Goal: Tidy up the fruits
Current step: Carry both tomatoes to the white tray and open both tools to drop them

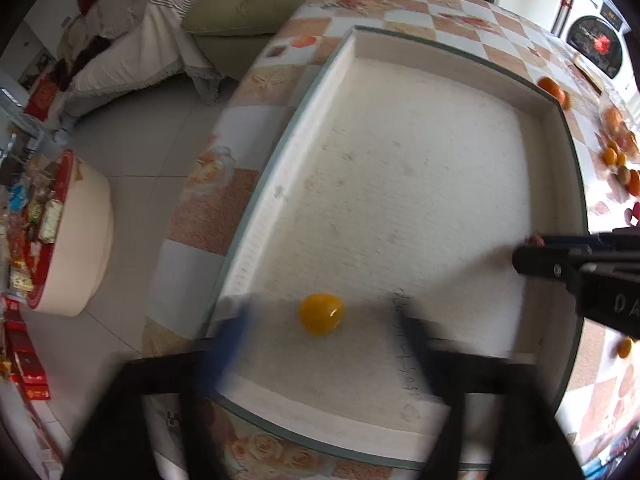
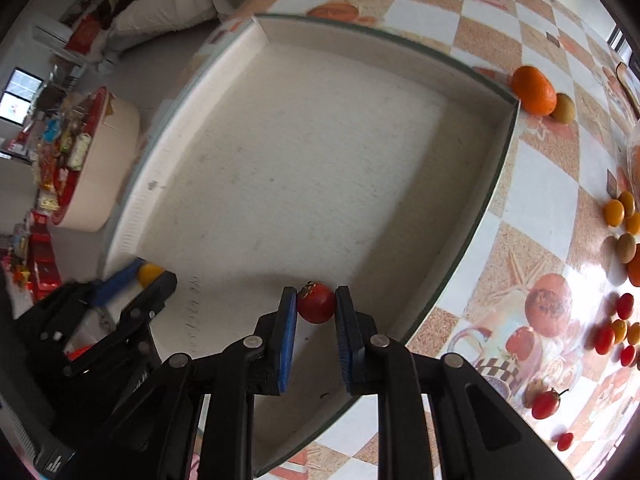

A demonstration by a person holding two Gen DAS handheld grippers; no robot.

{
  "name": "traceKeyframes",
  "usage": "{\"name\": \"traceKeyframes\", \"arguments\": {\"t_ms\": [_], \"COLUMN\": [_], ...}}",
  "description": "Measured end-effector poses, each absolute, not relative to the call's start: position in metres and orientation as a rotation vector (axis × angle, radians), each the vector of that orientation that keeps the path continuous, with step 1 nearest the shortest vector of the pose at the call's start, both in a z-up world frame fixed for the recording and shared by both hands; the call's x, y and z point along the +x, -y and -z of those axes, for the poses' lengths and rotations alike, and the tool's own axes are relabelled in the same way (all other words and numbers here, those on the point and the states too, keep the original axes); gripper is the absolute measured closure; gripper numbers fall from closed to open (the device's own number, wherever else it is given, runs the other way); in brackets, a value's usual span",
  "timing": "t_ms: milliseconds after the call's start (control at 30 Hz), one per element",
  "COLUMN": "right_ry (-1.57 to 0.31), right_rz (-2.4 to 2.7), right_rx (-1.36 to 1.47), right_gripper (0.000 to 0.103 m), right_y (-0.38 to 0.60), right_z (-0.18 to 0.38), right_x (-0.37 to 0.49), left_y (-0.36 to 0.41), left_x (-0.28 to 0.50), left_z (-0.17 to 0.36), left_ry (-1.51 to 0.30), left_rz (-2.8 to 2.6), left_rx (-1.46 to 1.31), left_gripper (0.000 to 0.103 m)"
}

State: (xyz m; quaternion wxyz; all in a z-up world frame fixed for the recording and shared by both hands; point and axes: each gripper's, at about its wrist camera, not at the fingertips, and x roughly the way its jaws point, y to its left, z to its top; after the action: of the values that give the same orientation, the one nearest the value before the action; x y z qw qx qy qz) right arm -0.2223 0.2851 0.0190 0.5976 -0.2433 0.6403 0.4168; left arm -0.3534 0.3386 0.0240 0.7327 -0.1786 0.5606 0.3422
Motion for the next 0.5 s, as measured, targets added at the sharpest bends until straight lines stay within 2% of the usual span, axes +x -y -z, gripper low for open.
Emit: {"name": "traceKeyframes", "arguments": {"t_ms": [67, 133, 233, 300, 500], "right_ry": [-1.496, -1.493, -1.468, -1.452, -1.432], "right_rz": [-0.967, -0.971, -0.990, -0.993, -0.954], "right_rx": [-0.554, -0.559, -0.531, -0.504, -0.434], "right_gripper": [0.075, 0.043, 0.025, 0.021, 0.021], "right_y": [-0.284, -0.288, -0.290, -0.286, -0.266], "right_z": [-0.019, -0.019, -0.026, -0.034, -0.050], "right_x": [-0.223, -0.225, -0.228, -0.227, -0.217], "left_y": [-0.337, -0.337, -0.336, -0.337, -0.327], "left_x": [-0.355, -0.353, -0.352, -0.352, -0.345], "left_z": [-0.028, -0.028, -0.030, -0.030, -0.034], "left_ry": [-1.208, -1.222, -1.233, -1.236, -1.248], "left_rz": [-0.738, -0.728, -0.723, -0.721, -0.701], "left_rx": [-0.379, -0.363, -0.357, -0.364, -0.332], "left_gripper": [0.014, 0.014, 0.014, 0.014, 0.014]}}
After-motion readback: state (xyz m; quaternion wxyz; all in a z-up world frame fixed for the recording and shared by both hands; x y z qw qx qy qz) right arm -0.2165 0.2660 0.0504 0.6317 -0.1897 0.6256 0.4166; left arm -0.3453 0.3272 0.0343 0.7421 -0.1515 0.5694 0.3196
